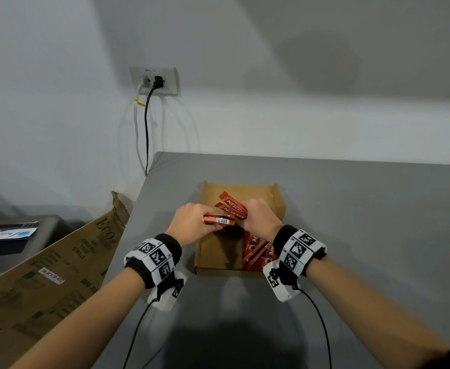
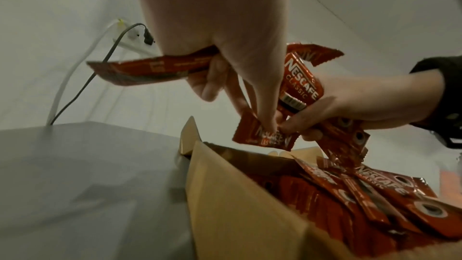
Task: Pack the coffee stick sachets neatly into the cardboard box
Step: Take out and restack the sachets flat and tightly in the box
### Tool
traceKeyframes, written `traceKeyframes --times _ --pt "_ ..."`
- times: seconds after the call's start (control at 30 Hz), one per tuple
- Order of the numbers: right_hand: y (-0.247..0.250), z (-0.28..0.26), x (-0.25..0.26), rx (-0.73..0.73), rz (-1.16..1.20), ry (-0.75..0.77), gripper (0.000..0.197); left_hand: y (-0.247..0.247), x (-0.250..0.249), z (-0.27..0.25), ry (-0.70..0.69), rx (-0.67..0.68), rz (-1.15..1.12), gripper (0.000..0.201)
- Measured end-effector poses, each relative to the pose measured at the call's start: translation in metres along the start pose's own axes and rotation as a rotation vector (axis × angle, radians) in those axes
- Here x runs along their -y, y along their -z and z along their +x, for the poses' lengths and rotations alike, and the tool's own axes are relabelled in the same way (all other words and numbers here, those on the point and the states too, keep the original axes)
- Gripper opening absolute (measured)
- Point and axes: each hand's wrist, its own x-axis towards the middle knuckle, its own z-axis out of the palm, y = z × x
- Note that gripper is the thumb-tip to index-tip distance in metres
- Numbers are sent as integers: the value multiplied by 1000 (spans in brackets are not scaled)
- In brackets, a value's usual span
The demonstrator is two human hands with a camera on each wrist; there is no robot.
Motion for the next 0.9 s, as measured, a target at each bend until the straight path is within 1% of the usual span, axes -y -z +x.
traceKeyframes --times 0.1,0.17,0.27,0.37,0.47,0.63,0.9 --pt "0 0 2 -8 27 -14 13 -3 1 1 50 67 55 14" --pt "1 0 -1 -58 63 -42 11 -3 1 5 78 91 130 13" --pt "5 -2 -8 -156 152 -73 17 -7 1 9 66 151 327 15" --pt "11 -7 -10 -206 181 -111 17 -17 0 13 37 190 441 14" --pt "13 -13 -12 -238 222 -121 18 -22 2 17 32 163 450 11" --pt "12 -20 -15 -219 230 -126 15 -31 4 15 4 112 377 12" --pt "15 -19 -14 -239 251 -119 18 -37 8 13 3 21 332 12"
